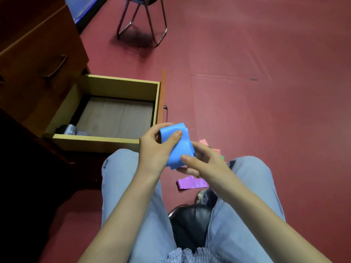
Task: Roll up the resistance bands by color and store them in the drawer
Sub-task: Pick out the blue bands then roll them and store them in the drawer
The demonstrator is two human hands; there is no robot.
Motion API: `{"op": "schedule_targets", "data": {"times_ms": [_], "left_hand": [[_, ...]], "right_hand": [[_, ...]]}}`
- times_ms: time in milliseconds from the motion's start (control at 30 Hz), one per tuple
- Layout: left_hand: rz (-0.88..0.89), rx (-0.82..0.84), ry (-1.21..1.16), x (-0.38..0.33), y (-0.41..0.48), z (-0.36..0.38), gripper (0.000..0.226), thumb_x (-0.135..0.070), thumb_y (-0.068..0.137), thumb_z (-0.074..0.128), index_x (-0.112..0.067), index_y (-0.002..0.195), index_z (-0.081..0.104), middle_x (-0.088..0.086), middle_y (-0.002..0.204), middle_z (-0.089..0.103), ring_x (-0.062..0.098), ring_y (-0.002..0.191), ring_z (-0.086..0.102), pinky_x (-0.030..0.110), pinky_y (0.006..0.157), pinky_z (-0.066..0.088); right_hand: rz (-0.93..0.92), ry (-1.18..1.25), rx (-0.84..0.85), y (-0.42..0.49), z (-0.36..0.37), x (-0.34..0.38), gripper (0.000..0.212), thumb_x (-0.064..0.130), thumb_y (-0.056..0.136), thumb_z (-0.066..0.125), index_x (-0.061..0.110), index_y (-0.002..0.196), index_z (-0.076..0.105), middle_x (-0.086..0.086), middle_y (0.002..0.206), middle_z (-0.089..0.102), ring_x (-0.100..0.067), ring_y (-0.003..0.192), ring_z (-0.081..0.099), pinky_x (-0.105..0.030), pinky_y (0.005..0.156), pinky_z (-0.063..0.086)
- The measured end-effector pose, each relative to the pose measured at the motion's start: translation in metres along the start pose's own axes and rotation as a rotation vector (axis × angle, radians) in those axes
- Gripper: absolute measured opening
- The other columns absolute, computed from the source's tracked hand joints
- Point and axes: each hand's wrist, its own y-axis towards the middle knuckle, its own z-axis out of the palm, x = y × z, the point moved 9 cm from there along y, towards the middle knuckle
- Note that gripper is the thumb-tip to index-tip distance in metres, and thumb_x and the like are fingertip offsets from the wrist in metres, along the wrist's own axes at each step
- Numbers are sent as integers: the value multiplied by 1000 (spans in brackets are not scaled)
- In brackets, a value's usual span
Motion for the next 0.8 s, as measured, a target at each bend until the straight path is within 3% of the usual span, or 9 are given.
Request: {"op": "schedule_targets", "data": {"times_ms": [133, 333, 467, 533, 633, 700, 800], "left_hand": [[-33, -81, 13, 17, 37, -32, 12, -12, 82, 62, -16, 92, 57, -6, 82, 60, 7, 74, 56, 12, 61, 47], [-132, -127, 46, 55, 102, -88, 9, -16, 86, 58, -18, 94, 54, -4, 86, 60, 9, 80, 57, 19, 74, 48], [-214, -87, 127, 89, 156, -127, 17, -11, 87, 54, -17, 103, 51, 5, 105, 57, 20, 99, 55, 38, 91, 45], [-225, -91, 198, 101, 180, -149, 21, -7, 86, 55, -17, 103, 49, 3, 104, 54, 19, 97, 52, 40, 91, 44], [-285, -132, 289, 129, 218, -189, 30, -1, 83, 56, -15, 109, 49, 8, 107, 54, 21, 98, 52, 46, 97, 45], [-310, -181, 348, 143, 237, -216, 34, 1, 82, 56, -11, 113, 51, 13, 112, 56, 21, 98, 52, 39, 96, 44], [-309, -231, 569, 151, 259, -248, 36, -1, 81, 57, -3, 116, 53, 17, 117, 59, 27, 105, 55, 32, 92, 41]], "right_hand": [[-30, -61, -48, 46, 20, 1, 37, -5, 81, 58, 18, 110, 51, -8, 106, 62, -10, 77, 67, -30, 71, 59], [64, -38, -52, 133, 55, -22, 19, -4, 85, 54, 14, 91, 59, -2, 82, 62, -2, 56, 62, -12, 51, 49], [114, -137, -39, 210, 84, -49, 22, 0, 85, 53, 3, 107, 57, 0, 89, 59, -12, 70, 59, -15, 63, 53], [138, -160, -17, 244, 102, -63, 27, 0, 86, 52, 1, 112, 55, 3, 87, 57, -11, 71, 59, -14, 61, 52], [185, -186, 15, 297, 137, -83, 30, -3, 86, 50, -5, 116, 52, -7, 93, 54, -19, 78, 57, -11, 54, 50], [215, -197, 18, 325, 155, -95, 33, -4, 85, 52, -7, 118, 49, -10, 96, 50, -22, 81, 55, -11, 51, 49], [246, -215, 32, 363, 179, -115, 37, -4, 83, 56, -7, 118, 46, 2, 78, 44, -19, 72, 53, -16, 51, 48]]}}
